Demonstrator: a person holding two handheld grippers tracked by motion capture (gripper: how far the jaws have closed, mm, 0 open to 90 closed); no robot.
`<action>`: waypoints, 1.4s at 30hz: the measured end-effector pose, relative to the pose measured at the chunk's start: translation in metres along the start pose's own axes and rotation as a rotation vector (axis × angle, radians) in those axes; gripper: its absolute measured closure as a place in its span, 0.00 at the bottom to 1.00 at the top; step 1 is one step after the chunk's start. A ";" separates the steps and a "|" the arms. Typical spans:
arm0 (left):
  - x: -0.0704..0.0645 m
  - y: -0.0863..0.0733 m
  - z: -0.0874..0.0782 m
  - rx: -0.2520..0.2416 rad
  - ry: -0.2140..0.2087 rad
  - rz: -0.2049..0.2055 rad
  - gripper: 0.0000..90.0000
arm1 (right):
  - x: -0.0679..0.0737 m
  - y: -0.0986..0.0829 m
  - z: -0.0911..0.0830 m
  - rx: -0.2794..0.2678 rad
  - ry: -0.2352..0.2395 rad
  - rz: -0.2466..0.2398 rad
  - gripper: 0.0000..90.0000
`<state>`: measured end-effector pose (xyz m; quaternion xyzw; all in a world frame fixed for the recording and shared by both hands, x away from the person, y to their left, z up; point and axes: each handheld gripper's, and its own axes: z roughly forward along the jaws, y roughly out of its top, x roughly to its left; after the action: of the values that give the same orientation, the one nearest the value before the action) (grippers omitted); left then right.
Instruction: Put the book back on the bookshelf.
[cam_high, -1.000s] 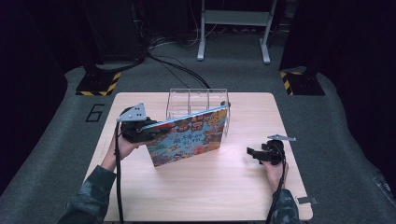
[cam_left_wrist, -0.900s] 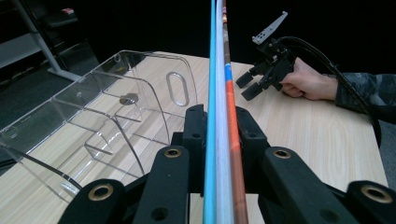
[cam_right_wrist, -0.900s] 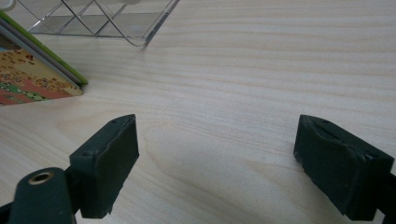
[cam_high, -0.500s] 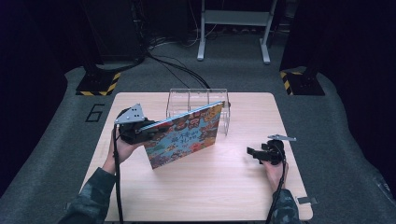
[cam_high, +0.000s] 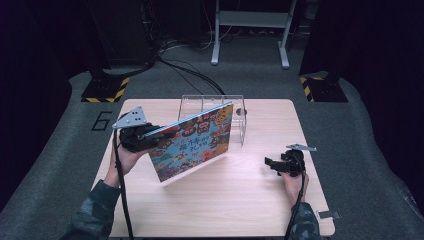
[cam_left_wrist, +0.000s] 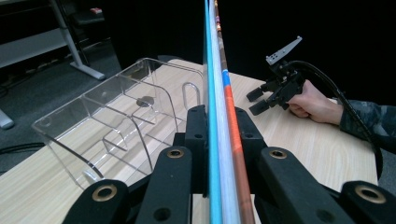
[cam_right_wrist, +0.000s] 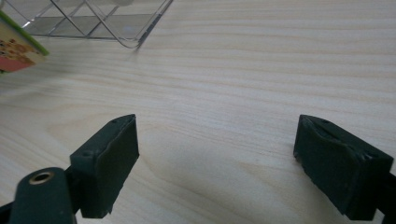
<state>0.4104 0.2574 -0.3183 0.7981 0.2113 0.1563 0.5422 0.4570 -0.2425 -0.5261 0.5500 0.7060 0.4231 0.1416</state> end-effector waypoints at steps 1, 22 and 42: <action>0.000 0.001 -0.002 0.002 0.004 -0.001 0.89 | 0.001 0.000 0.000 0.001 -0.012 -0.008 0.12; 0.011 0.011 -0.043 -0.070 0.137 -0.087 0.89 | 0.013 0.001 0.010 0.058 -0.183 -0.104 0.00; 0.009 0.013 -0.075 -0.071 0.185 -0.117 0.89 | 0.015 0.001 0.011 0.060 -0.189 -0.106 0.00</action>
<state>0.3844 0.3182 -0.2789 0.7470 0.3010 0.2049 0.5563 0.4598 -0.2245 -0.5282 0.5534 0.7299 0.3401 0.2130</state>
